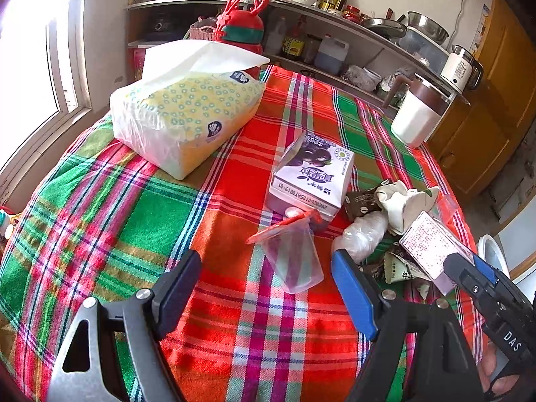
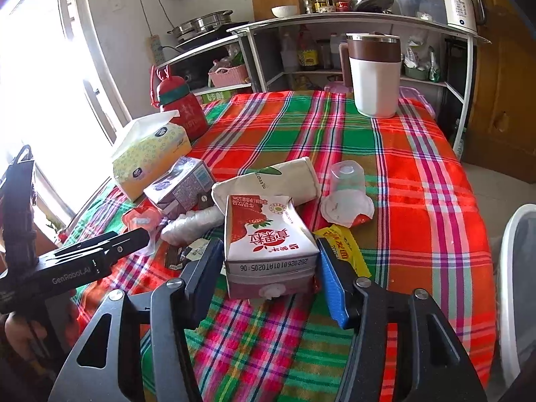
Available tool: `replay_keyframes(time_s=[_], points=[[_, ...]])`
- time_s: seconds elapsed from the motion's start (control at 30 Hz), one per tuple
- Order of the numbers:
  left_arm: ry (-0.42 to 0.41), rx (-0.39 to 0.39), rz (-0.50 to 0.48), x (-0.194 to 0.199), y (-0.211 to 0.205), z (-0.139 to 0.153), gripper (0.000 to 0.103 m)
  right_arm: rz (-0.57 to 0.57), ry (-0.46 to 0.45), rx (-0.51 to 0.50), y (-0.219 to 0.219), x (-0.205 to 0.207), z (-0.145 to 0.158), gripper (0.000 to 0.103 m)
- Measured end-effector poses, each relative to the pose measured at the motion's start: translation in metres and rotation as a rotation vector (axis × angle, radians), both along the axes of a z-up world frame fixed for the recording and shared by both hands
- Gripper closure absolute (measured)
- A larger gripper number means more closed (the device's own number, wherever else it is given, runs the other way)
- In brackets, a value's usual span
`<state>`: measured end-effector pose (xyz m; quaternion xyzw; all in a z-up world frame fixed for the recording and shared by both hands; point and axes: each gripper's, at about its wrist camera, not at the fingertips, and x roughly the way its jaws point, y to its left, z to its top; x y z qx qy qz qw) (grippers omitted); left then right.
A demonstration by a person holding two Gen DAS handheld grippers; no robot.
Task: Collect trash
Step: 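Grasp the clear plastic cup with the left tool while the right tool grasps the pink juice carton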
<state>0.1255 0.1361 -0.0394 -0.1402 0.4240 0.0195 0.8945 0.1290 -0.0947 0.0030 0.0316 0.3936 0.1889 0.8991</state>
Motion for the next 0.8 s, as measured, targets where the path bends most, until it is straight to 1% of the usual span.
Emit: replay_keyframes(time_s=[0.13,0.23,0.4,0.47,0.53,0.67,0.7,0.8], points=[[-0.003,-0.022,0.023,0.005,0.002,-0.002,0.022,-0.009,-0.019,-0.013,0.001,-0.004,0.001,0.047],[-0.01,-0.03,0.032,0.007,0.004,0.0,0.025,-0.011,-0.032,-0.007,0.0,-0.007,0.003,0.047],[-0.002,-0.041,0.047,0.012,0.008,-0.001,0.035,-0.014,-0.037,0.019,-0.002,-0.014,0.005,0.047],[-0.004,-0.04,0.04,0.013,0.007,-0.001,0.042,-0.013,-0.042,0.02,-0.002,-0.017,0.006,0.047],[0.003,-0.027,0.044,0.014,0.006,-0.001,0.046,-0.013,-0.045,0.022,-0.003,-0.018,0.007,0.047],[-0.002,-0.018,0.046,0.011,0.005,0.0,0.058,-0.018,-0.048,0.032,-0.005,-0.021,0.008,0.047],[-0.005,-0.023,0.044,0.01,0.006,0.0,0.06,-0.02,-0.049,0.034,-0.006,-0.022,0.009,0.047],[-0.009,-0.028,0.036,0.007,0.004,0.002,0.06,-0.025,-0.052,0.038,-0.008,-0.024,0.009,0.047]])
